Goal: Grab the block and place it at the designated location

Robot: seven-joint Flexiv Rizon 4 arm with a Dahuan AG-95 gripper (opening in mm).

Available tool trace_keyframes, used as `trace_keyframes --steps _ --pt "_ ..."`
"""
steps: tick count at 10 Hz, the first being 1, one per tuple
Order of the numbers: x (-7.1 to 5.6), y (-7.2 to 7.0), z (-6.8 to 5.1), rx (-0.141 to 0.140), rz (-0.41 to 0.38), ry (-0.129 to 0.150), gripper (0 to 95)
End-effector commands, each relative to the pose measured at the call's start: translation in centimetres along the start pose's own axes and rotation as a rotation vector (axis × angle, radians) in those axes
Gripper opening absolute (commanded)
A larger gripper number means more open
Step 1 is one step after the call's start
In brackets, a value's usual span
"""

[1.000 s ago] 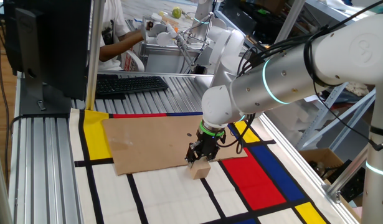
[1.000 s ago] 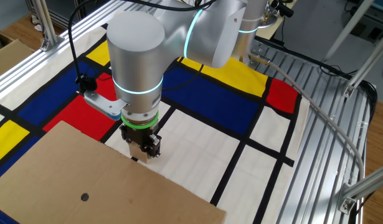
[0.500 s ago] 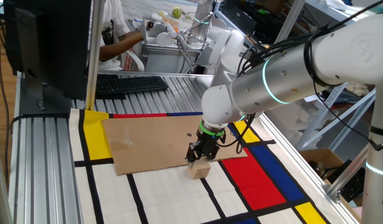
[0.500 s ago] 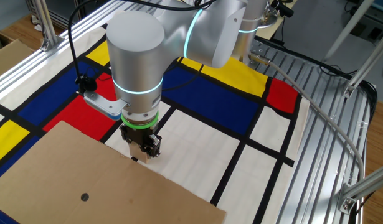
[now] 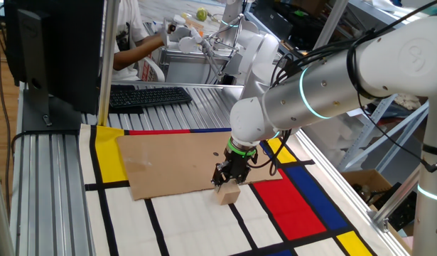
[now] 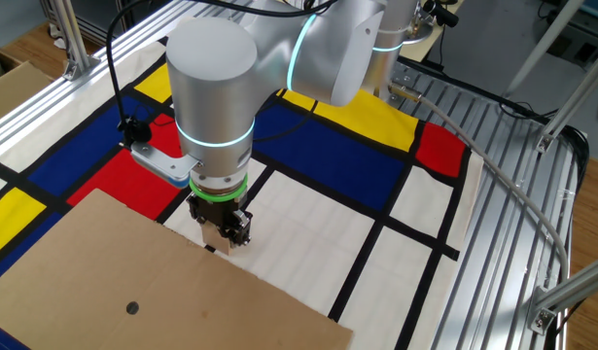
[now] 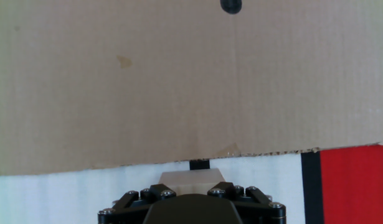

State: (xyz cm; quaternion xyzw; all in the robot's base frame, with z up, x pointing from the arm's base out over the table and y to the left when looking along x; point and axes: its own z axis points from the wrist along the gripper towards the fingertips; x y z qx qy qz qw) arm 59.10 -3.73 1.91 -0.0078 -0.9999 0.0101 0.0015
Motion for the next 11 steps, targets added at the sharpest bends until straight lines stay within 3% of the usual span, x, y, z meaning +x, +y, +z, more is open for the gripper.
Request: trace_keyframes --steps 1,10,11 --pt "0.0 0.0 0.0 0.000 0.000 0.000 38.0" --pt "0.0 0.0 0.0 0.000 0.000 0.000 38.0" --pt "0.5 -0.2 -1.9 -0.067 -0.038 -0.021 0.0"
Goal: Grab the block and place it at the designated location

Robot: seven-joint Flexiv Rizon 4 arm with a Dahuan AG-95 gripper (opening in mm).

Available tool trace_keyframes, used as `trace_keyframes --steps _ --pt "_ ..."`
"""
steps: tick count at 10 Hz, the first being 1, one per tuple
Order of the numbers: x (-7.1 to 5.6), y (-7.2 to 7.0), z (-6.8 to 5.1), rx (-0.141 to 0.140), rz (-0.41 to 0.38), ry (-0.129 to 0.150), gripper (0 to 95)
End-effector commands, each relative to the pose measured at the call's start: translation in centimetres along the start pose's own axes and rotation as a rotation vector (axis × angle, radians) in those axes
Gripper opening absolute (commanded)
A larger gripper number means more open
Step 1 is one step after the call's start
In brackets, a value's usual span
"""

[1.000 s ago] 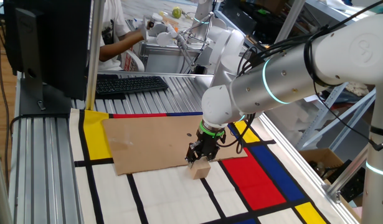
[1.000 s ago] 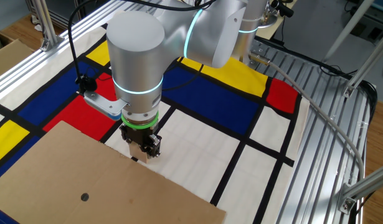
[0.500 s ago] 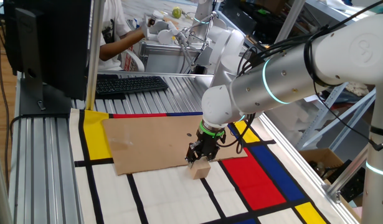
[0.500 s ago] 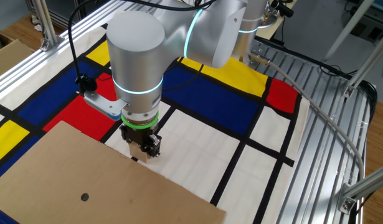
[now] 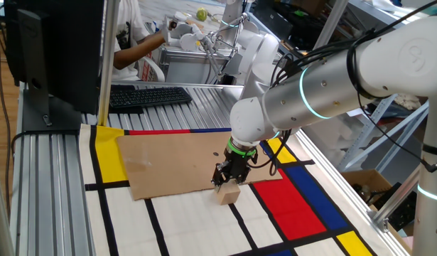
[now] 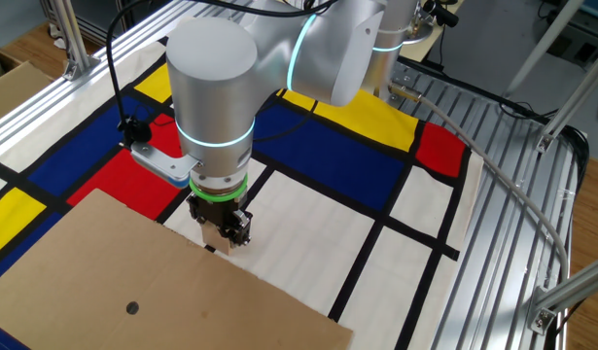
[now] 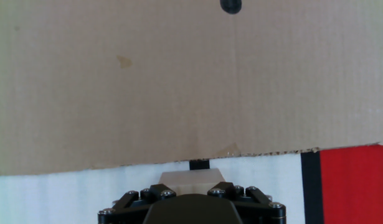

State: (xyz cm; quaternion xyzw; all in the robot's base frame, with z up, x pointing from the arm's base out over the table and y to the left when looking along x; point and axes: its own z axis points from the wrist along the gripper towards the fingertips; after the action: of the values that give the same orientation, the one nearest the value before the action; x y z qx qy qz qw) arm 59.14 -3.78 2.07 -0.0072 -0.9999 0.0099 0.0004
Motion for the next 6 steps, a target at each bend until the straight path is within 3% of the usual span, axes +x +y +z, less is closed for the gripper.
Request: trace_keyframes --steps 1,6 --pt "0.55 -0.13 -1.74 -0.062 -0.037 -0.021 0.0" --pt "0.34 -0.22 -2.27 -0.057 -0.040 -0.023 0.0"
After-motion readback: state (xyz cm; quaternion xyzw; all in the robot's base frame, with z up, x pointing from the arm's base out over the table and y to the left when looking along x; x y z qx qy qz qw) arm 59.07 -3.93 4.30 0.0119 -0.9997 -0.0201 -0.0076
